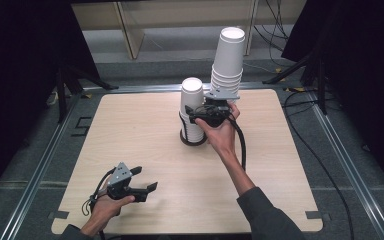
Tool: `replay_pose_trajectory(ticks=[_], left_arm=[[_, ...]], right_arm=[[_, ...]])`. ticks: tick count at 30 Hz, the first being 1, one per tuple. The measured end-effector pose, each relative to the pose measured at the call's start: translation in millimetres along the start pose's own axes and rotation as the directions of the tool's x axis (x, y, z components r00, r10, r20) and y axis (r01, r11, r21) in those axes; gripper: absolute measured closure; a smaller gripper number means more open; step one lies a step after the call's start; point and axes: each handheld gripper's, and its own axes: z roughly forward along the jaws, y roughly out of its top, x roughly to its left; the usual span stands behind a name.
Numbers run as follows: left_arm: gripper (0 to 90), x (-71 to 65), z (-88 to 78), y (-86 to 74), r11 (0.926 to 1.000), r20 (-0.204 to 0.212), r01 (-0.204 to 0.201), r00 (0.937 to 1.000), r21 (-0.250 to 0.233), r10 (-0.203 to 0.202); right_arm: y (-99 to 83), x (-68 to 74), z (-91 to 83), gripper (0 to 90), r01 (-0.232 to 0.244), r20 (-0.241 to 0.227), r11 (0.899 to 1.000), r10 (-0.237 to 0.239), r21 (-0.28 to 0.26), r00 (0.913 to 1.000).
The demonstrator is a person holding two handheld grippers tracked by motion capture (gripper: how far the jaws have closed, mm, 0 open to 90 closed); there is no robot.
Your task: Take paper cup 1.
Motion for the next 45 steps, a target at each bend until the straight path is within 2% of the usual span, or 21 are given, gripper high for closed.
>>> replay_pose_trajectory(ticks=[1, 2, 3, 4, 8, 9, 10, 11, 13, 15, 16, 18, 19, 20, 24, 25, 30, 35, 37, 41, 45], left_arm=[[14.8, 0.1, 1.0, -0.4, 0.9999, 0.007, 0.005, 1.0, -0.014, -0.005], [14.7, -0.1, 0.6, -0.2, 0.9999, 0.004, 0.007, 1.0, -0.01, -0.007], [14.7, 0.7, -0.7, 0.1, 1.0, -0.002, -0.004, 1.0, 0.007, 0.004], [14.8, 1.0, -0.7, 0.1, 1.0, 0.0, -0.005, 1.0, 0.006, 0.005], [14.8, 0.5, 0.3, -0.1, 0.9999, 0.011, 0.003, 0.9999, -0.01, -0.003], [14.7, 0.1, -0.7, 0.4, 1.0, 0.006, 0.001, 1.0, -0.002, -0.001], [14.8, -0.2, 0.1, 0.2, 0.9999, 0.013, 0.004, 0.9999, -0.013, -0.004], [14.8, -0.5, 0.1, 0.4, 0.9999, 0.015, 0.003, 0.9999, -0.014, -0.003], [14.7, -1.1, -0.5, 0.5, 1.0, 0.015, -0.001, 0.9999, -0.01, 0.001], [14.8, -0.7, -0.1, 0.5, 0.9998, 0.021, -0.002, 0.9998, -0.018, 0.003], [14.8, -0.7, -1.1, 0.8, 1.0, 0.014, -0.004, 0.9999, -0.008, 0.004], [14.8, -0.5, -1.7, 0.7, 1.0, 0.013, 0.0, 0.9999, -0.003, 0.0], [14.7, -0.4, -1.9, 0.7, 1.0, 0.013, -0.001, 0.9999, -0.002, 0.001], [14.7, -0.3, -1.8, 0.7, 1.0, 0.013, 0.001, 0.9999, -0.003, -0.001], [14.8, -0.2, -2.0, 0.8, 1.0, 0.013, 0.001, 0.9999, 0.0, -0.001], [14.8, -0.1, -2.0, 0.9, 1.0, 0.015, -0.001, 0.9999, 0.0, 0.001], [14.7, 0.1, -1.7, 0.8, 1.0, 0.018, -0.001, 0.9998, -0.001, 0.001], [14.7, 0.0, -2.0, 0.8, 1.0, 0.016, 0.0, 0.9999, 0.0, 0.0], [14.8, 0.0, -2.0, 0.8, 1.0, 0.016, 0.0, 0.9999, 0.001, 0.0], [14.7, 0.2, -1.8, 0.8, 1.0, 0.018, 0.001, 0.9998, -0.002, -0.001], [14.8, 0.2, -1.6, 0.6, 1.0, 0.022, 0.005, 0.9998, -0.005, -0.004]], right_arm=[[0.9, 0.4, 2.3, 19.3, -0.003, -0.006, 1.0, 0.003, 0.001, 1.0], [1.8, 1.8, 3.7, 18.7, -0.018, -0.001, 1.0, 0.018, 0.014, 0.9998], [2.8, 1.9, 5.5, 17.3, -0.008, 0.012, 1.0, 0.008, 0.014, 0.9999], [4.1, 4.5, 8.9, 15.9, -0.025, 0.018, 1.0, 0.025, 0.018, 0.9995], [6.4, 3.9, 13.1, 16.3, -0.031, 0.034, 0.999, 0.031, 0.011, 0.9989], [6.8, 3.0, 14.1, 16.6, -0.02, 0.045, 1.0, 0.02, 0.001, 0.9988], [6.9, 3.6, 15.1, 16.6, -0.028, 0.05, 1.0, 0.028, 0.0, 0.9984], [6.9, 5.3, 16.3, 16.5, -0.058, 0.055, 0.998, 0.057, 0.004, 0.9969], [7.4, 5.6, 20.0, 16.5, -0.067, 0.064, 0.998, 0.066, 0.004, 0.9957], [8.8, 7.0, 22.2, 16.5, -0.061, 0.087, 0.998, 0.06, 0.007, 0.9944], [9.0, 6.6, 24.3, 16.0, -0.041, 0.095, 0.999, 0.041, -0.004, 0.9946], [10.2, 8.0, 27.8, 15.7, -0.035, 0.11, 0.999, 0.035, -0.002, 0.9934], [10.5, 9.7, 28.4, 15.7, -0.052, 0.119, 0.999, 0.051, 0.006, 0.9916], [10.6, 9.4, 29.7, 15.7, -0.041, 0.133, 0.999, 0.041, -0.002, 0.9902], [10.0, 10.5, 33.6, 15.6, -0.062, 0.144, 0.998, 0.059, 0.015, 0.9877], [9.3, 9.5, 36.8, 16.0, -0.055, 0.148, 0.998, 0.051, 0.022, 0.9876], [7.9, 7.8, 40.8, 15.6, -0.082, 0.141, 0.997, 0.079, 0.014, 0.9868], [9.1, 8.1, 41.1, 17.0, -0.089, 0.139, 0.996, 0.086, 0.013, 0.9865], [9.6, 7.3, 41.0, 17.3, -0.077, 0.139, 0.997, 0.074, 0.017, 0.9875], [9.2, 7.7, 41.1, 17.6, -0.091, 0.134, 0.996, 0.089, 0.013, 0.9871], [9.8, 7.4, 40.8, 17.7, -0.079, 0.141, 0.997, 0.075, 0.017, 0.9872]])
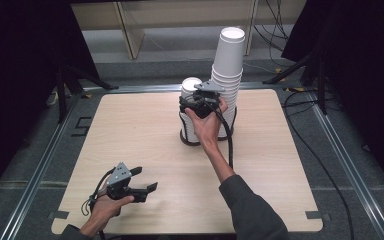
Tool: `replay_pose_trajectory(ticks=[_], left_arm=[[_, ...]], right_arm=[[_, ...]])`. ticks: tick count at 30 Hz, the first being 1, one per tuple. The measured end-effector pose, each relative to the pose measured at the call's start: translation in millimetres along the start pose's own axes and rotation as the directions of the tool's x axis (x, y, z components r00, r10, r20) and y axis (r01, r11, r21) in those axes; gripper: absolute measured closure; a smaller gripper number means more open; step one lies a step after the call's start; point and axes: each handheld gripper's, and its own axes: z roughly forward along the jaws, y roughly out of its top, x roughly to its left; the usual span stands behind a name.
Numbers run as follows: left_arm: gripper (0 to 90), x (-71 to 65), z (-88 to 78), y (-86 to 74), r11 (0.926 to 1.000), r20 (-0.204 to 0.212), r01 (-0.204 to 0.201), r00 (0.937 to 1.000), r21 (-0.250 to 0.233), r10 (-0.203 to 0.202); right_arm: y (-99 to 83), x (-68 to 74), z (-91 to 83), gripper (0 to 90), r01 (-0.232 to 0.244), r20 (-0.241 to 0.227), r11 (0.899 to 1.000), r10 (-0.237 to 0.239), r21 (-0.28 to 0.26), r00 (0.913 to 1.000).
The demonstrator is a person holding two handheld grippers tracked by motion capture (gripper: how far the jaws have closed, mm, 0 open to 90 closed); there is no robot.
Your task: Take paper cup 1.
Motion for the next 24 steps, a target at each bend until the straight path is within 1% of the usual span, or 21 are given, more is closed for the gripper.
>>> replay_pose_trajectory(ticks=[2, 3, 4, 7, 8, 9, 10, 11, 12, 13, 14, 15, 16, 17, 18, 19, 20, 21, 22, 23, 24], left_arm=[[14.8, 0.2, -0.2, 0.0, 1.0, -0.002, -0.002, 1.0, 0.001, 0.002], [14.7, 0.1, -0.1, -0.1, 1.0, -0.002, 0.001, 1.0, 0.0, -0.001], [14.8, 0.0, -0.1, -0.1, 1.0, -0.001, 0.003, 1.0, -0.001, -0.003], [14.8, -0.5, -0.5, 0.1, 1.0, -0.002, 0.0, 1.0, 0.005, 0.0], [14.8, -0.4, -0.4, 0.2, 1.0, 0.0, -0.003, 1.0, 0.005, 0.003], [14.7, -0.5, -0.4, 0.3, 1.0, 0.0, -0.003, 1.0, 0.007, 0.003], [14.7, -1.0, 0.1, 0.3, 1.0, 0.001, 0.001, 1.0, 0.003, -0.001], [14.8, -1.4, 0.4, 0.2, 1.0, 0.002, 0.006, 1.0, -0.001, -0.006], [14.7, -1.6, 0.5, 0.2, 1.0, 0.002, 0.007, 1.0, -0.003, -0.007], [14.8, -1.1, 1.3, -0.1, 0.9999, 0.011, 0.005, 0.9999, -0.015, -0.005], [14.8, -0.9, 0.9, 0.1, 0.9999, 0.01, 0.002, 0.9999, -0.011, -0.002], [14.7, -0.4, 0.1, 0.2, 1.0, 0.009, -0.006, 0.9999, -0.006, 0.006], [14.8, -0.7, 0.1, 0.2, 1.0, 0.008, -0.002, 1.0, -0.008, 0.003], [14.8, -0.5, 0.1, 0.2, 1.0, 0.008, -0.004, 1.0, -0.007, 0.004], [14.7, -0.5, 0.2, 0.1, 1.0, 0.008, -0.004, 1.0, -0.007, 0.004], [14.7, -0.7, 0.6, 0.0, 1.0, 0.009, -0.002, 1.0, -0.009, 0.002], [14.8, -0.9, 0.9, 0.0, 0.9999, 0.01, 0.0, 1.0, -0.012, 0.0], [14.8, -1.0, 1.0, 0.0, 0.9999, 0.01, 0.0, 0.9999, -0.011, 0.001], [14.8, -1.2, -0.4, 0.5, 0.9999, 0.0, -0.007, 1.0, 0.007, 0.007], [14.8, -1.1, 0.1, 0.2, 1.0, 0.003, -0.005, 1.0, 0.003, 0.005], [14.8, -1.2, 0.5, 0.0, 1.0, 0.004, -0.004, 1.0, 0.0, 0.004]], right_arm=[[0.2, 1.3, -0.8, 17.7, -0.024, 0.003, 1.0, 0.024, -0.001, 0.9997], [0.1, 1.1, 0.1, 17.7, -0.015, 0.004, 1.0, 0.015, -0.013, 0.9999], [0.8, 1.6, -0.4, 17.6, -0.026, 0.004, 1.0, 0.026, -0.01, 0.9997], [1.2, 1.5, -0.5, 17.7, -0.021, 0.007, 1.0, 0.021, -0.008, 0.9998], [1.2, 2.6, -0.9, 17.7, -0.026, 0.011, 0.999, 0.026, -0.019, 0.9996], [2.5, 3.4, -2.1, 17.8, -0.009, 0.02, 1.0, 0.01, -0.029, 0.9997], [5.6, 5.6, -4.5, 17.8, -0.013, 0.021, 0.999, 0.014, -0.05, 0.9997], [11.7, 7.7, -8.2, 17.8, 0.009, 0.022, 0.998, -0.007, -0.063, 0.9997], [16.8, 9.5, -11.0, 17.8, 0.016, 0.024, 0.998, -0.014, -0.067, 0.9996], [25.7, 11.1, -17.6, 17.9, 0.014, 0.028, 0.997, -0.011, -0.077, 0.9996], [25.7, 11.1, -17.6, 17.9, 0.014, 0.028, 0.997, -0.011, -0.077, 0.9996], [28.5, 12.5, -20.7, 17.9, 0.001, 0.031, 0.997, 0.001, -0.076, 0.9995], [34.7, 12.9, -26.2, 17.9, 0.025, 0.031, 0.995, -0.022, -0.096, 0.9993], [34.7, 12.9, -26.2, 17.9, 0.025, 0.031, 0.995, -0.022, -0.096, 0.9993], [36.7, 12.7, -28.2, 17.9, 0.023, 0.029, 0.994, -0.02, -0.107, 0.9994], [39.5, 12.2, -31.5, 17.9, 0.023, 0.026, 0.994, -0.02, -0.108, 0.9995], [41.5, 12.2, -33.9, 17.9, 0.002, 0.014, 0.993, 0.0, -0.116, 0.9999], [43.5, 10.9, -35.9, 17.9, 0.006, 0.005, 0.992, -0.005, -0.125, 1.0], [46.9, 10.1, -39.4, 17.9, 0.001, -0.006, 0.99, -0.002, -0.14, 1.0], [49.5, 9.9, -42.4, 17.9, -0.003, -0.012, 0.99, 0.001, -0.142, 0.9999], [52.9, 8.7, -46.1, 17.9, 0.0, -0.018, 0.988, -0.003, -0.155, 0.9998]])
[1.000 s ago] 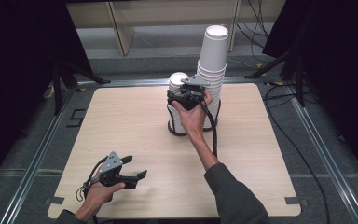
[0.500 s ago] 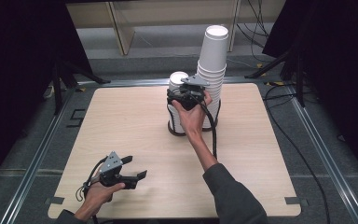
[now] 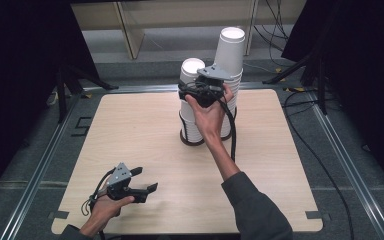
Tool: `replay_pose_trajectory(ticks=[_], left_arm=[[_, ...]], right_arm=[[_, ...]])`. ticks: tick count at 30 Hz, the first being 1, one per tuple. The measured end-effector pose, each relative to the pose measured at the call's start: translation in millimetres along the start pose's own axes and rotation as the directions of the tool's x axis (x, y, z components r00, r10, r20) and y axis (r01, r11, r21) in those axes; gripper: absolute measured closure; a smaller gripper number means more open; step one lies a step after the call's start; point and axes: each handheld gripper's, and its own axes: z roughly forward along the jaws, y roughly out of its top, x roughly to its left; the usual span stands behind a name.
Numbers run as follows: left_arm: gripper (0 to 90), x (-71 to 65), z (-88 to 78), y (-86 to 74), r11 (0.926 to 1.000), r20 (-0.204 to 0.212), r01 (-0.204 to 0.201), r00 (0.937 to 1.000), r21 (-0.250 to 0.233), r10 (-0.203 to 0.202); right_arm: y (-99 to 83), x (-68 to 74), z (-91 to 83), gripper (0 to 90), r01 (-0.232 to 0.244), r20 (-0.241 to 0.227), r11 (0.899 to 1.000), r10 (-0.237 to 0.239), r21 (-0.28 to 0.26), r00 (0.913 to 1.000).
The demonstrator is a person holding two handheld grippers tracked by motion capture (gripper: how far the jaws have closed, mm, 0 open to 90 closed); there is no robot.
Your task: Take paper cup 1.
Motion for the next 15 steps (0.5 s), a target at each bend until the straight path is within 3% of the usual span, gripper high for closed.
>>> replay_pose_trajectory(ticks=[3, 8, 15], left_arm=[[14.8, -0.4, 1.1, -0.4, 1.0, 0.005, 0.007, 1.0, -0.006, -0.007], [14.8, -0.2, 0.7, -0.4, 1.0, 0.005, 0.002, 1.0, 0.004, -0.002], [14.8, 0.3, 0.9, -0.5, 1.0, 0.002, -0.002, 1.0, 0.005, 0.002]], right_arm=[[11.6, -2.2, -11.6, 17.9, -0.02, -0.026, 0.999, 0.019, -0.029, 0.9995], [24.1, -5.7, -34.4, 17.9, -0.006, -0.066, 0.997, 0.001, -0.075, 0.9978], [10.8, -1.3, -61.7, 17.9, 0.005, -0.139, 0.999, -0.01, -0.037, 0.9903]])
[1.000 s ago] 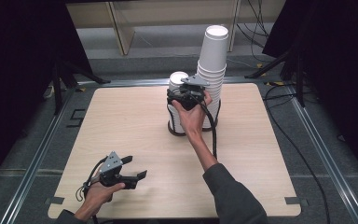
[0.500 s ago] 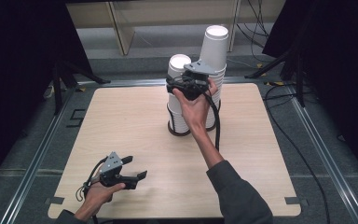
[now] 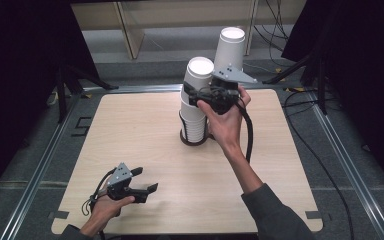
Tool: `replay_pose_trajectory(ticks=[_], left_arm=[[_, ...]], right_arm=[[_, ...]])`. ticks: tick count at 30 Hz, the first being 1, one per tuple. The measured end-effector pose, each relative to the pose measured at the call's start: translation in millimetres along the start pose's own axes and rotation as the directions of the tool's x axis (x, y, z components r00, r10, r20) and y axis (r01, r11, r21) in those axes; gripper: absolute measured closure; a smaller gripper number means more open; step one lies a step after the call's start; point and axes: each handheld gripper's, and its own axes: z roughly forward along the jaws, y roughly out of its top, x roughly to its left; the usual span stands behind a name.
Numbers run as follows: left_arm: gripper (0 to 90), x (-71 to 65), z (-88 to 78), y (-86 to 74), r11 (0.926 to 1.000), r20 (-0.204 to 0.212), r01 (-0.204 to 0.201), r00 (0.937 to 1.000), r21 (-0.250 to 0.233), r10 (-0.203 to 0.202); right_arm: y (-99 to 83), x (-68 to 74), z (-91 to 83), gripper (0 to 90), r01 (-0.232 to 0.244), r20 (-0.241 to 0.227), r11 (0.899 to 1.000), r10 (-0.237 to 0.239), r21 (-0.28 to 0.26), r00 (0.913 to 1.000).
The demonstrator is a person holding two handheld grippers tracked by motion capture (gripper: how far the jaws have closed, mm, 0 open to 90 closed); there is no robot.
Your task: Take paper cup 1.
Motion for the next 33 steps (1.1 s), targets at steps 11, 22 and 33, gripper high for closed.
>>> replay_pose_trajectory(ticks=[11, 22, 33], left_arm=[[14.7, 0.4, 0.1, 0.1, 1.0, -0.008, 0.004, 1.0, -0.005, -0.004], [14.8, 0.3, -1.0, 0.7, 1.0, -0.01, 0.002, 1.0, -0.001, -0.002], [14.8, -0.1, -1.1, 1.2, 1.0, -0.01, 0.001, 0.9999, -0.003, -0.001]], right_arm=[[-62.5, 4.5, -12.7, 17.9, -0.013, -0.093, 0.996, 0.022, 0.092, 0.9954], [-97.8, 1.7, -7.1, 17.9, -0.026, -0.169, 0.991, 0.048, 0.128, 0.9845], [-125.4, 1.2, -8.0, 17.9, -0.023, -0.215, 0.985, 0.059, 0.169, 0.9748]])
